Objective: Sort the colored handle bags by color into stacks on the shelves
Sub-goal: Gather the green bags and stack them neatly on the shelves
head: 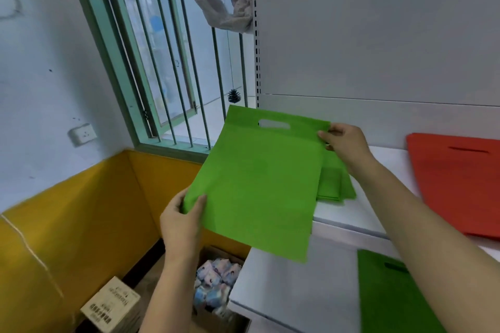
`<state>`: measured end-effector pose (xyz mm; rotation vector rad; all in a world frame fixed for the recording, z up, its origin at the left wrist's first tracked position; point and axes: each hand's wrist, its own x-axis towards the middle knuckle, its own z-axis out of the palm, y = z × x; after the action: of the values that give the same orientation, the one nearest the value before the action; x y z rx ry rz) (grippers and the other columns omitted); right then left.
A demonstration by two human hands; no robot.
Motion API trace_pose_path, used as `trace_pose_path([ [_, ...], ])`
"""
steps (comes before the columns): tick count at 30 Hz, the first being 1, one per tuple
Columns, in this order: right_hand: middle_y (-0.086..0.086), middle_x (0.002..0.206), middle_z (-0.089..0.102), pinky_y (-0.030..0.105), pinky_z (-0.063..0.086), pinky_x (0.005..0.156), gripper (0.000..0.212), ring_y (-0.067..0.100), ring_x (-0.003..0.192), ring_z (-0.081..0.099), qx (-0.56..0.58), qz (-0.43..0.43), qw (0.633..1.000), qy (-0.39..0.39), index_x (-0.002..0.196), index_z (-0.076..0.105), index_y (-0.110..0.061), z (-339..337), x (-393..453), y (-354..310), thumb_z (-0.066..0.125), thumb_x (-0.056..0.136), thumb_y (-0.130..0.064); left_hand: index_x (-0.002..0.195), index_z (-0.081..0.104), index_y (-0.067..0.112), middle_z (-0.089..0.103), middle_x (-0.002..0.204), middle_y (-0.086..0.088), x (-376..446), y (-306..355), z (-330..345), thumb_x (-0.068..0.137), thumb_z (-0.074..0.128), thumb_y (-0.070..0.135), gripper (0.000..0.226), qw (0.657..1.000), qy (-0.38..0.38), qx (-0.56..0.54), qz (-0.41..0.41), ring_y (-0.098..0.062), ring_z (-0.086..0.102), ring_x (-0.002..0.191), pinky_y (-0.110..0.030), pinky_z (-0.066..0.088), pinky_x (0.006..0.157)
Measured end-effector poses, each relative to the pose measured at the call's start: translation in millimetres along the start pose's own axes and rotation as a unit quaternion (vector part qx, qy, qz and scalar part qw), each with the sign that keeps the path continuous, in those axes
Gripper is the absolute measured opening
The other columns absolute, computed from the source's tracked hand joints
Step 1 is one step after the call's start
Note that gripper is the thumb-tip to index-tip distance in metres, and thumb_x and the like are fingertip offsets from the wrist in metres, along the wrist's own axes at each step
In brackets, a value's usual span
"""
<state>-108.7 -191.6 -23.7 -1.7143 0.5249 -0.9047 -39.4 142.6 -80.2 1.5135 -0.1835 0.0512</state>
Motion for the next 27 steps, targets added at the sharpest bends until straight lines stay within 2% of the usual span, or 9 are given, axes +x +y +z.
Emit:
trace_pose_path([
  [2, 0.005, 0.09, 0.07, 0.022, 0.049, 0.064, 0.009, 0.01, 0.075, 0.063, -0.024, 0.0, 1.0, 0.011, 0.097, 0.07, -0.011, 0, -26, -5, 0.069, 0.087, -0.01, 0.094, 0.064, 0.031, 0.069, 0.098, 0.005, -17, -6, -20, 0.09, 0.068, 0.023, 0.01, 0.999, -0.024, 0.0, -0.034, -0.013, 0.066, 0.087, -0.027, 0.053, 0.069],
  [6, 0.013, 0.087, 0.071, 0.023, 0.05, 0.063, 0.014, 0.015, 0.067, 0.063, -0.104, -0.004, 0.994, 0.038, 0.092, 0.069, -0.003, -7, -92, -5, 0.07, 0.086, -0.016, 0.083, 0.072, 0.026, 0.074, 0.089, 0.001, -48, -40, -64, 0.087, 0.072, 0.031, 0.006, 0.994, -0.037, 0.025, -0.102, -0.026, 0.069, 0.087, -0.046, 0.059, 0.076],
  [9, 0.002, 0.082, 0.07, 0.016, 0.048, 0.063, 0.012, 0.012, 0.07, 0.062, -0.191, -0.029, 0.981, 0.029, 0.091, 0.07, -0.009, -16, -153, -4, 0.07, 0.087, -0.021, 0.085, 0.07, 0.02, 0.071, 0.087, -0.001, -81, -71, -81, 0.09, 0.07, 0.025, 0.007, 0.99, -0.054, 0.055, -0.122, -0.02, 0.065, 0.078, -0.036, 0.054, 0.065],
  [12, -0.003, 0.077, 0.067, 0.018, 0.042, 0.062, 0.008, 0.01, 0.07, 0.059, -0.252, -0.023, 0.967, 0.016, 0.087, 0.07, -0.016, -35, -208, 9, 0.071, 0.086, -0.023, 0.088, 0.069, 0.014, 0.068, 0.084, 0.002, -119, -98, -81, 0.09, 0.07, 0.022, 0.008, 0.98, -0.098, 0.079, -0.157, -0.016, 0.062, 0.075, -0.037, 0.052, 0.072],
  [16, -0.006, 0.067, 0.058, 0.016, 0.037, 0.056, 0.01, 0.008, 0.062, 0.05, -0.293, 0.044, 0.955, 0.007, 0.081, 0.064, -0.018, -82, -245, 45, 0.071, 0.087, -0.022, 0.08, 0.066, 0.012, 0.064, 0.073, 0.002, -154, -129, -64, 0.09, 0.069, 0.016, 0.011, 0.965, -0.153, 0.132, -0.167, -0.02, 0.058, 0.073, -0.029, 0.047, 0.063],
  [20, 0.009, 0.072, 0.065, 0.026, 0.044, 0.062, 0.019, 0.018, 0.064, 0.057, -0.309, 0.13, 0.942, 0.024, 0.082, 0.065, -0.005, -135, -256, 103, 0.071, 0.087, -0.022, 0.069, 0.065, 0.01, 0.062, 0.063, -0.002, -174, -158, -33, 0.087, 0.071, 0.013, 0.02, 0.949, -0.199, 0.191, -0.154, -0.019, 0.055, 0.064, -0.028, 0.039, 0.055],
  [22, 0.01, 0.067, 0.064, 0.016, 0.042, 0.053, 0.016, 0.014, 0.054, 0.058, -0.311, 0.166, 0.936, 0.016, 0.079, 0.064, -0.007, -161, -257, 138, 0.068, 0.089, -0.019, 0.058, 0.058, 0.016, 0.056, 0.054, 0.002, -184, -173, -11, 0.086, 0.073, 0.015, 0.032, 0.936, -0.222, 0.232, -0.145, -0.018, 0.05, 0.057, -0.03, 0.034, 0.052],
  [24, 0.006, 0.072, 0.067, 0.009, 0.042, 0.049, 0.01, 0.008, 0.046, 0.058, -0.309, 0.206, 0.928, 0.025, 0.092, 0.069, -0.01, -185, -253, 177, 0.064, 0.091, -0.019, 0.058, 0.058, 0.018, 0.06, 0.057, 0.003, -192, -191, 15, 0.085, 0.075, 0.019, 0.032, 0.921, -0.247, 0.266, -0.144, -0.019, 0.054, 0.058, -0.029, 0.036, 0.053],
  [27, 0.01, 0.101, 0.069, 0.022, 0.056, 0.056, 0.026, 0.016, 0.048, 0.061, -0.264, 0.297, 0.916, 0.05, 0.117, 0.066, -0.008, -222, -240, 240, 0.06, 0.095, -0.019, 0.067, 0.065, 0.016, 0.066, 0.067, -0.001, -205, -222, 62, 0.084, 0.075, 0.026, 0.022, 0.892, -0.29, 0.313, -0.146, -0.023, 0.061, 0.066, -0.03, 0.04, 0.057],
])
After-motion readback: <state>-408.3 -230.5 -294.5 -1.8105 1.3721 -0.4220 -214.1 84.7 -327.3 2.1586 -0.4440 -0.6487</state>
